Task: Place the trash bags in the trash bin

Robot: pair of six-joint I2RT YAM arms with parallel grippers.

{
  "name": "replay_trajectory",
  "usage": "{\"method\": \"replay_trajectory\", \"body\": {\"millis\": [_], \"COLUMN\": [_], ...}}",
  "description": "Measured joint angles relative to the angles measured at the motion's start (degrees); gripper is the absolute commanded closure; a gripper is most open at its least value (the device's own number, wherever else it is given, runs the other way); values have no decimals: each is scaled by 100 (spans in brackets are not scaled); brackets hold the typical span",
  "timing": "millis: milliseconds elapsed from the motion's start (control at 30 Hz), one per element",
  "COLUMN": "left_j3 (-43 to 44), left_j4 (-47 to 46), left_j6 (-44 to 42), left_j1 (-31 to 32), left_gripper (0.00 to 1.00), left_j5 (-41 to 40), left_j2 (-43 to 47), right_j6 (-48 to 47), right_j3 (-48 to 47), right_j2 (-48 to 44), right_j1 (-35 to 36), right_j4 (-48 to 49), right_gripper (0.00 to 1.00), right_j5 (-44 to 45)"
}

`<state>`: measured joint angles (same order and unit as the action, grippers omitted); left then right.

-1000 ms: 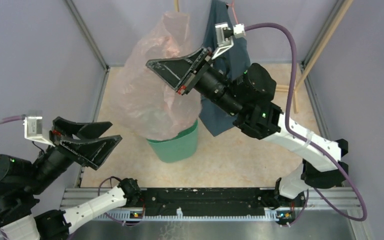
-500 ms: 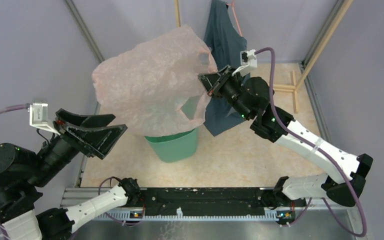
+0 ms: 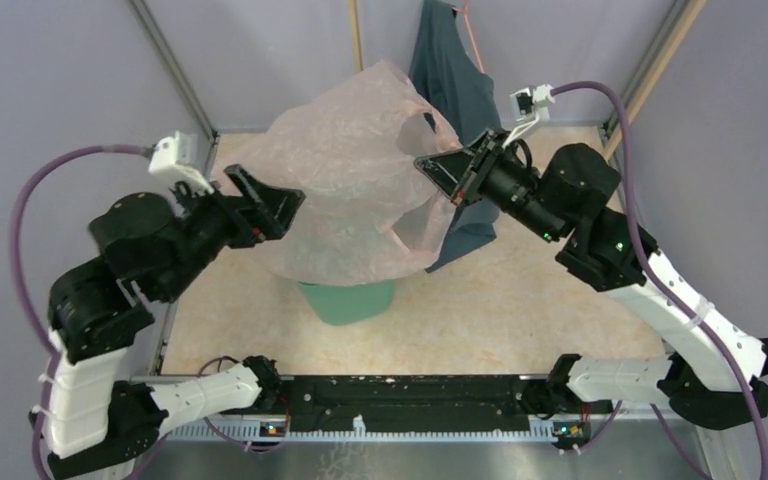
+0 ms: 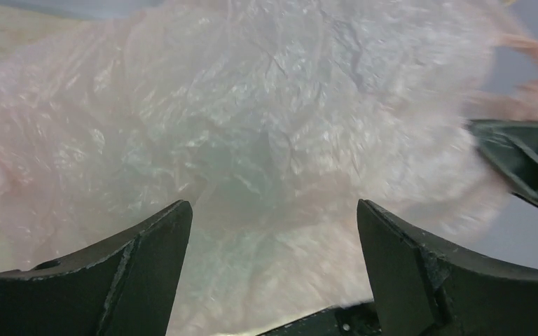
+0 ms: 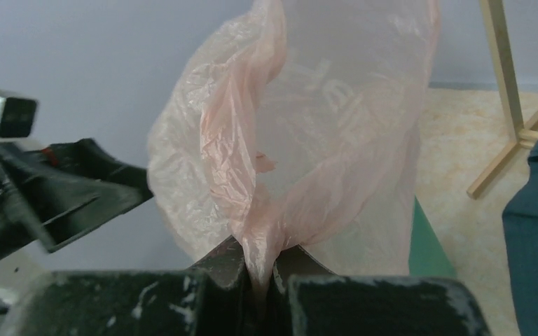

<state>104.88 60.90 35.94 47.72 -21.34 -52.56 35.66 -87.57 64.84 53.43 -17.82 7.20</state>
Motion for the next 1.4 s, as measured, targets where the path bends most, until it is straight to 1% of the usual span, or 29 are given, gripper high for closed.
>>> {"method": "replay_trajectory", "body": {"millis": [133, 300, 400, 467, 500, 533, 600, 633, 667, 700, 800, 900, 967, 1033, 1100, 1200, 1267, 1333, 1400], "left_j3": [-79, -345, -446, -610, -741, -914, -1126, -1185, -1246, -1257, -1399, -2048, -2540, -2863, -3073, -3418, -3532, -3556, -3556], "left_j4": [79, 55, 68, 63, 61, 74, 151, 199, 225, 229, 184, -138, -271, -389, -540, -826, -796, -776, -787], "left_j6": [85, 168, 282, 341, 365, 380, 409, 402, 365, 358, 363, 404, 426, 463, 474, 468, 498, 511, 483], "left_j1": [-2, 0, -2, -4, -4, -4, -4, -7, -7, -7, -7, -7, -7, -7, -13, -33, -39, -39, -39], "left_gripper": [7, 11, 13, 16, 18, 24, 41, 46, 47, 47, 45, 42, 41, 38, 34, 34, 33, 26, 17], "left_j5": [-463, -627, -682, -706, -726, -782, -918, -1012, -1117, -1126, -1113, -927, -761, -645, -570, -398, -326, -275, -210], "left_j2": [-323, -105, 55, 81, 76, 50, -127, -302, -645, -713, -1346, -1644, -1639, -1628, -1611, -1515, -1438, -1279, -911], "right_j6": [-72, -70, -35, 52, 107, 164, 260, 299, 319, 339, 334, 289, 247, 192, 153, 138, 136, 136, 87], "right_j3": [-278, -365, -372, -367, -365, -365, -365, -365, -365, -365, -365, -354, -313, -284, -240, 0, 227, 317, 323], "right_j2": [-83, -35, 184, 389, 490, 588, 754, 807, 844, 866, 874, 874, 896, 1008, 1224, 1510, 1639, 1696, 1711], "right_j1": [-17, -52, -181, -332, -417, -487, -595, -612, -623, -625, -627, -627, -632, -632, -632, -632, -634, -636, -636], "right_j4": [-238, -240, -195, -146, -111, -76, -26, -7, 22, 52, 116, 280, 422, 612, 822, 1034, 1106, 1095, 1080], "right_gripper": [100, 100, 100, 100, 100, 100, 100, 100, 100, 100, 100, 100, 100, 100, 100, 100, 100, 100, 100], "right_j5": [-365, -772, -1038, -1237, -1360, -1473, -1714, -1818, -1932, -2035, -2319, -2632, -2900, -3228, -3539, -3790, -3888, -3985, -4050]}}
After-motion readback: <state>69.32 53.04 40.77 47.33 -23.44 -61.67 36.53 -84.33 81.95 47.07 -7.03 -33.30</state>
